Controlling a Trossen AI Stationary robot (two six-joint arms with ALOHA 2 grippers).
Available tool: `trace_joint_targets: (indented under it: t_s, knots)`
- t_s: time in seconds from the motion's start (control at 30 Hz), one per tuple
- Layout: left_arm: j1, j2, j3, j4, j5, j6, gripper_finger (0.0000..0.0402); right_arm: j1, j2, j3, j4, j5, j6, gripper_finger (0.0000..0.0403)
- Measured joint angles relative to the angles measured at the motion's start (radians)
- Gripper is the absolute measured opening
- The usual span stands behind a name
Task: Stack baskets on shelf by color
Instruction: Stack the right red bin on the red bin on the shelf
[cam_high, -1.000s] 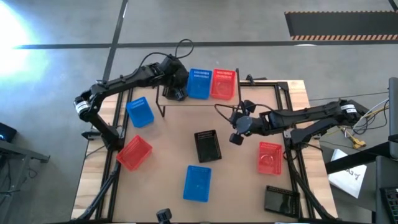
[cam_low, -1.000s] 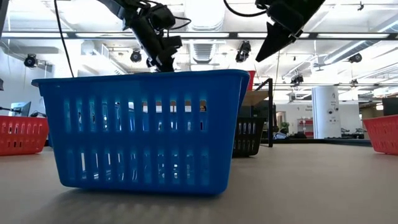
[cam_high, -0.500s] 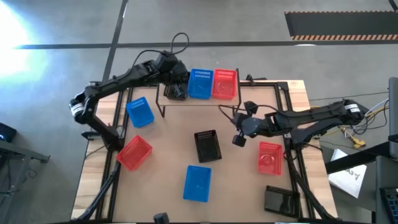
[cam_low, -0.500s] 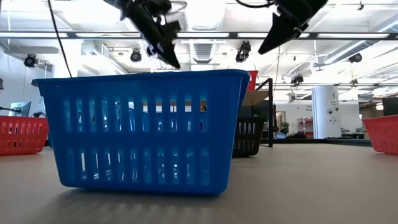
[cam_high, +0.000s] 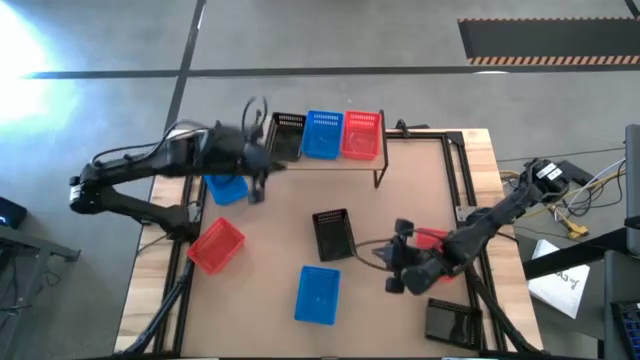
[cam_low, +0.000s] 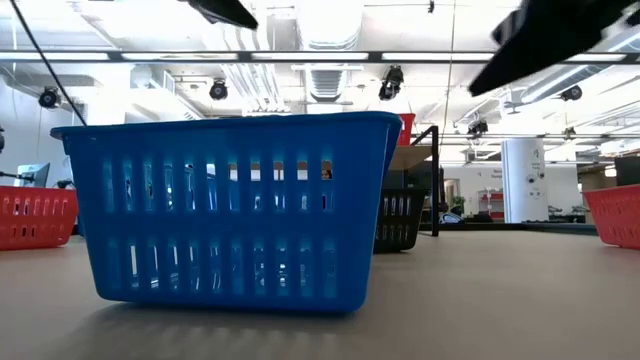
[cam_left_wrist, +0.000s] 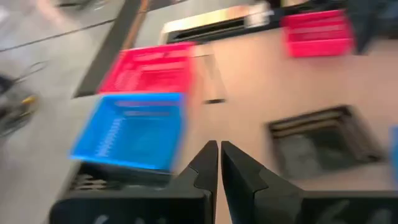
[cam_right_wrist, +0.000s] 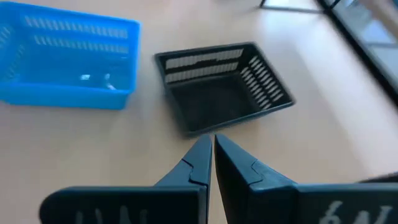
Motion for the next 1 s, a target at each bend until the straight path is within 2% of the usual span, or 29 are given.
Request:
trace_joint_targets:
  t_s: [0.1, 0.23, 0.37, 0.47, 0.6, 0.7, 0.8, 0.9, 1.0]
  knots:
    - [-0.118, -0.061, -0.09, 0.007, -0.033, -0.079, 0.0004, 0.032, 0.008, 0.063, -0.096, -0.039, 0.119, 0.0013]
    - [-0.269, -0.115, -0.221, 0.059, -0.108, -0.189, 0.0004, 0.078, 0.008, 0.159, -0.363, -0.11, 0.34, 0.0013]
    - [-0.379, -0.133, -0.346, 0.19, -0.124, -0.272, 0.0004, 0.131, 0.008, 0.21, -0.553, -0.208, 0.57, 0.0019]
    - [-0.433, -0.126, -0.419, 0.292, -0.126, -0.296, 0.0004, 0.179, 0.008, 0.218, -0.612, -0.281, 0.75, 0.0046]
    - [-0.464, -0.097, -0.496, 0.42, -0.126, -0.301, 0.0004, 0.234, 0.012, 0.19, -0.616, -0.314, 0.909, 0.0106]
    - [-0.466, -0.072, -0.537, 0.528, -0.126, -0.301, 0.0004, 0.264, 0.038, 0.16, -0.616, -0.327, 0.961, 0.0153]
    - [-0.468, -0.043, -0.555, 0.574, -0.126, -0.302, 0.0004, 0.275, 0.072, 0.139, -0.616, -0.393, 0.948, 0.0187]
    - [-0.469, -0.012, -0.556, 0.6, -0.126, -0.302, 0.0004, 0.274, 0.113, 0.132, -0.621, -0.427, 0.948, 0.0199]
    - [-0.469, 0.011, -0.553, 0.609, -0.126, -0.302, 0.0004, 0.274, 0.156, 0.132, -0.622, -0.441, 0.921, 0.0192]
